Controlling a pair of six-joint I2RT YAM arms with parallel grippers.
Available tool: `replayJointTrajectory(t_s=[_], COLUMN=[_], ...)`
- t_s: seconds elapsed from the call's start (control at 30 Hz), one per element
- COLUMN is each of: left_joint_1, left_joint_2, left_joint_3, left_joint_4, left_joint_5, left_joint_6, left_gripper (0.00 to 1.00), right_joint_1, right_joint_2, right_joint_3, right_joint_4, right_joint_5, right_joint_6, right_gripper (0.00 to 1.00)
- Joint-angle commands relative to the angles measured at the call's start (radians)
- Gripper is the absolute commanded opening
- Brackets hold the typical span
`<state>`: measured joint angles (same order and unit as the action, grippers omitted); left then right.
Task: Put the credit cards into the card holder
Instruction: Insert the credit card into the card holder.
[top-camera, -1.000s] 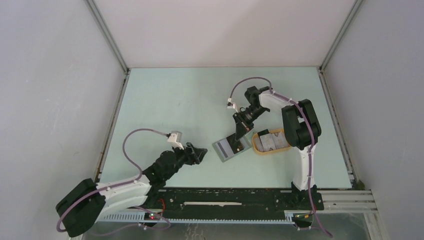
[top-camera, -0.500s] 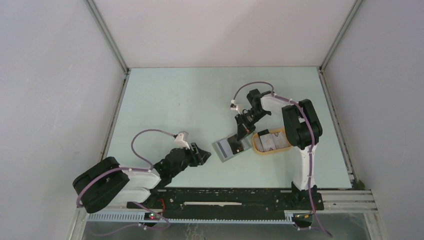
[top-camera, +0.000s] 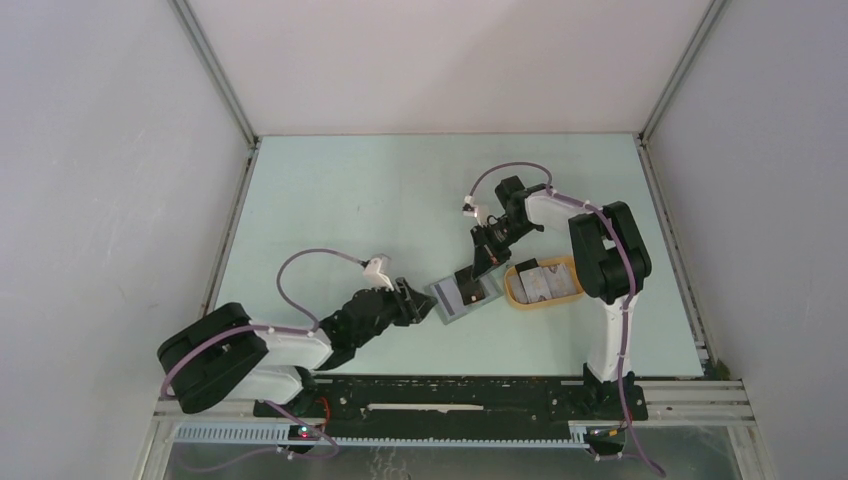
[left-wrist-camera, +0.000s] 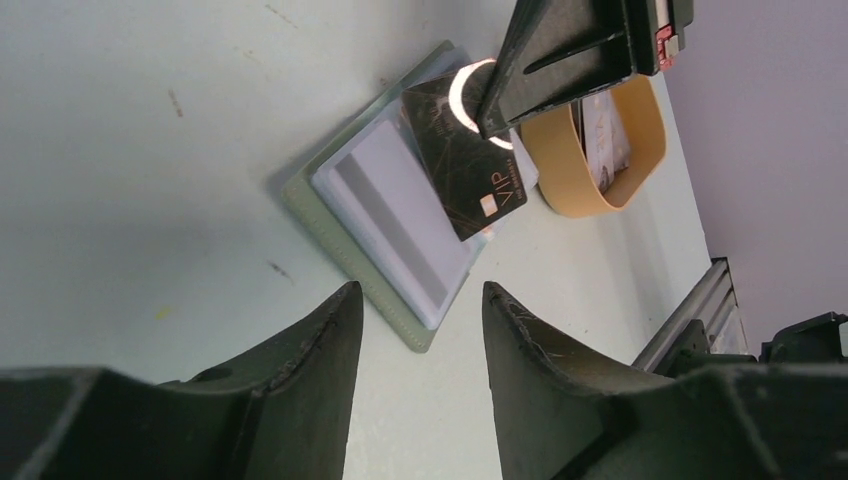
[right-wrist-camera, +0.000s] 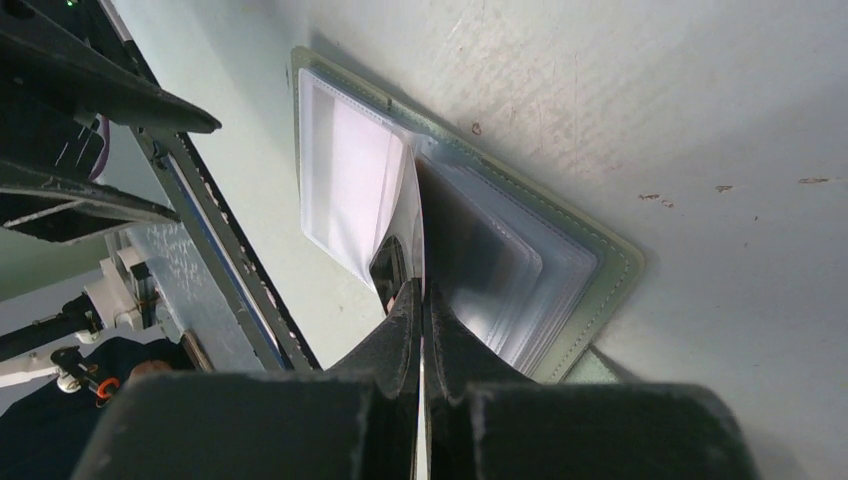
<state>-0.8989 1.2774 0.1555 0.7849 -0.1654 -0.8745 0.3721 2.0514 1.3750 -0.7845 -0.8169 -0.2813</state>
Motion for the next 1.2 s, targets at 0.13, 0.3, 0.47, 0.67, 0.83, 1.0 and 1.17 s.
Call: replayJointTrajectory(t_s=[0.13,0.3,0.47,0.67,0.83,1.0,1.17], left_joint_1=[-0.013,-0.013,-0.013,-0.012,-0.011,-0.012,-0.010], left_joint_2=[0.125,0.214,0.282,0.323,0.351,0.368,0.366], left_joint_3=[0.114,0.137,0.147,0.147,0.149,0.146,0.141], left_joint_4=[0.107,0.176,0.222,0.220,0.203,0.198,0.178], left_joint_5=[0.017,0.050,0.061,0.037,0.029,0.025,0.020], left_joint_6=[0.011,-0.002,-0.008,-0.001,-0.004,-0.012,-0.014], left_gripper=[0.46,0.39,0.35,0.26,0.22,0.18,0.13], right_joint_1=[0.008,0.001,-0.003,-0.011,-0.012,-0.006,0.010], right_joint_2=[-0.036,-0.056,-0.078,-0.099,-0.095,-0.083,-0.073], right_joint_3=[-0.018,-0.030,-0.032,-0.033,-0.033,-0.033,-0.033], right_joint_4=[0.067,0.093,0.100,0.102,0.102,0.097,0.090], right_joint_5=[0.056,0.066,0.045,0.043,0.055,0.064,0.058], right_joint_6=[0.020,0.037,0.033,0.028,0.026,0.020,0.013], right_gripper=[0.00,0.00,0.00,0.00,0.00,0.00,0.00])
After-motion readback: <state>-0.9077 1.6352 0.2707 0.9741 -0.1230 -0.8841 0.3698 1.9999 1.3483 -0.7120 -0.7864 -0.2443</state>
